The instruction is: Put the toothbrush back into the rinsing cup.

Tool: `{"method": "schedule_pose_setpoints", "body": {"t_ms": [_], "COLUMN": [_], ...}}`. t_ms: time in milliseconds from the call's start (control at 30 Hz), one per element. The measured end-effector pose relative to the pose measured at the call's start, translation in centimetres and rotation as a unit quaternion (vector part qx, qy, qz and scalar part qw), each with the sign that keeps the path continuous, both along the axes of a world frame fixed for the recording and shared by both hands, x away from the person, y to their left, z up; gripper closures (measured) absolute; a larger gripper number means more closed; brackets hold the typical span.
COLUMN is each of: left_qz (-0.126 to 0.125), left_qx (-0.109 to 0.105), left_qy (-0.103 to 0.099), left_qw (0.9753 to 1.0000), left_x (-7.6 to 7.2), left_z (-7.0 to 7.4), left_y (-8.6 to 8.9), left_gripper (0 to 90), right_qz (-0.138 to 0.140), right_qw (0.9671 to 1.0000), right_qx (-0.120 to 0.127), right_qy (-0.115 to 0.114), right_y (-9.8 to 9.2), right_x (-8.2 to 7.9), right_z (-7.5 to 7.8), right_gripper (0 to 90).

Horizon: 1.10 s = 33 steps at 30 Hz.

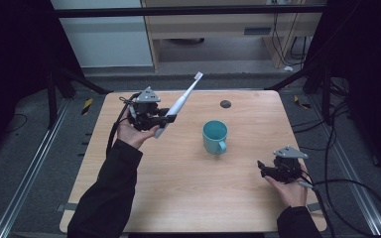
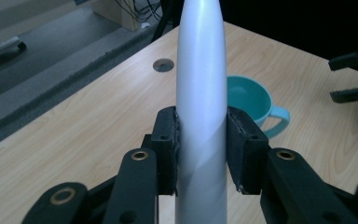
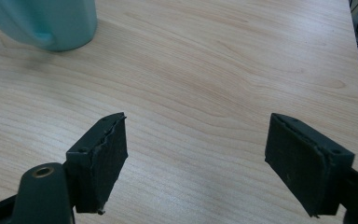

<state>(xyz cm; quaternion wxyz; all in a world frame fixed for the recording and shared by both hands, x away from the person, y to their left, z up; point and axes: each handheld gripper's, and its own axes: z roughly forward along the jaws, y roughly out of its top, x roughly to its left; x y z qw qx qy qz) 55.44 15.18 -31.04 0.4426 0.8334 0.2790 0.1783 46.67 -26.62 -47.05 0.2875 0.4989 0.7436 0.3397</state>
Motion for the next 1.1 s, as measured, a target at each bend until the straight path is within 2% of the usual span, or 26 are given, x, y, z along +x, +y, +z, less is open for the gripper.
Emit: {"method": "schedule_pose_setpoints", "body": {"t_ms": [433, 667, 833, 1100], "left_qz": [0.004, 0.006, 0.003, 0.0], "left_qx": [-0.046, -0.076, -0.089, -0.098], "left_qy": [-0.028, -0.045, -0.045, -0.04], "left_qw": [0.9985, 0.9961, 0.995, 0.9943], "left_x": [1.7, 2.3, 3.1, 4.3], "left_z": [-0.2, -0.5, -1.4, -3.1], "left_y": [-4.1, -6.2, -7.6, -9.7], "left_gripper": [66.1, 66.1, 66.1, 66.1], "right_qz": [0.001, 0.002, 0.002, 0.002], "right_qw": [1.0, 1.0, 1.0, 1.0], "right_qx": [0.005, 0.005, 0.003, 0.002], "right_qy": [0.0, 0.0, -0.003, -0.003], "right_y": [0.0, 0.0, -0.1, -0.2], "right_x": [0.0, 0.0, 0.0, 0.1], "right_z": [-0.1, -0.1, -0.1, -0.2], "right_gripper": [20.3, 20.2, 20.2, 20.1]}}
